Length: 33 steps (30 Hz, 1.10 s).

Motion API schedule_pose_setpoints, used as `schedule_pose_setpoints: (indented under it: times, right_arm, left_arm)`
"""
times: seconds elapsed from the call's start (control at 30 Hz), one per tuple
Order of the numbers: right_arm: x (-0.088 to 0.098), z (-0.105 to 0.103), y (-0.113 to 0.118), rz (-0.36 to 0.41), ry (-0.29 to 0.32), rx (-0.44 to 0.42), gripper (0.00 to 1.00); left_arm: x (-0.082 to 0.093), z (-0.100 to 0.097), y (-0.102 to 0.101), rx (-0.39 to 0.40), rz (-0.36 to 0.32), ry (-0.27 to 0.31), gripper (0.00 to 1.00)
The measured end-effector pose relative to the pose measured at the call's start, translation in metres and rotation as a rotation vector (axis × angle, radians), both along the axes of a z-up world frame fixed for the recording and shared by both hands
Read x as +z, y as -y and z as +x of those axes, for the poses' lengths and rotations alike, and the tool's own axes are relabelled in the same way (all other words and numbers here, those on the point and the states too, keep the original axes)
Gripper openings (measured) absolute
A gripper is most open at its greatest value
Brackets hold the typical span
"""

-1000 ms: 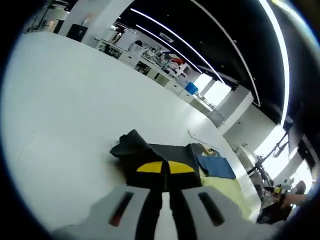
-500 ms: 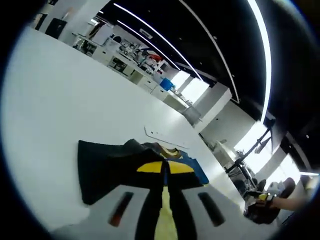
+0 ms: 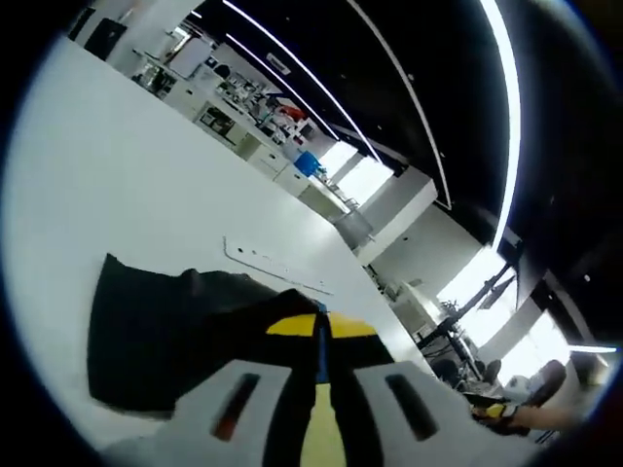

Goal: Fold the garment on the visible template until the final outline fits inside the template.

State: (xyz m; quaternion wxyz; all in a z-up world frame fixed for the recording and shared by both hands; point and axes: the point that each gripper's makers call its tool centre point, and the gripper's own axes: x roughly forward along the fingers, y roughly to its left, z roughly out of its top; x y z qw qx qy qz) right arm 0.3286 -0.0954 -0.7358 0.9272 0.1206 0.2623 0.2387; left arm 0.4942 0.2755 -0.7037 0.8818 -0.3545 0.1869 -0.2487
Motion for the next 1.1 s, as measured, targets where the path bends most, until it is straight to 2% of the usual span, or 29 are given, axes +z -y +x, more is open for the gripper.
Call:
schedule_pose_setpoints:
  times: [0.07,0.13,0.2,0.4,0.43,0.7,0.77,0.97,1.1]
  right_arm:
    - [0.001,0.002,0.003,0.006,0.008,-0.003,0.90]
    - [0.000,0.003,0.006,0.004,0.008,0.007,0.91]
    - [-0.003,0.002,0.007,-0.010,0.001,0.018,0.92]
    - [-0.008,-0.003,0.010,-0.011,-0.002,0.025,0.92]
    - [-0.008,-0.004,0.009,-0.009,-0.004,0.024,0.92]
    - [-0.015,-0.012,0.016,0.019,-0.017,0.000,0.91]
    - [-0.016,-0.014,0.018,0.018,-0.020,-0.005,0.91]
    - [-0.020,-0.016,0.029,0.032,-0.027,-0.031,0.91]
    - [-0.024,-0.018,0.033,0.039,-0.032,-0.045,0.90]
  left_arm:
    - [0.004,0.005,0.011,0.005,-0.042,0.002,0.00]
    - [0.005,0.010,0.021,0.002,-0.052,0.007,0.00]
    - [0.009,0.013,0.032,0.005,-0.113,-0.003,0.00]
    - [0.012,0.018,0.055,-0.011,-0.133,0.007,0.00]
    - [0.015,0.018,0.061,-0.012,-0.156,0.010,0.00]
    - [0.019,0.023,0.091,-0.009,-0.206,0.031,0.00]
    - [0.013,0.033,0.099,-0.013,-0.229,0.033,0.00]
    - [-0.003,0.043,0.126,-0.035,-0.270,0.014,0.00]
    - [-0.020,0.046,0.146,-0.071,-0.263,-0.003,0.00]
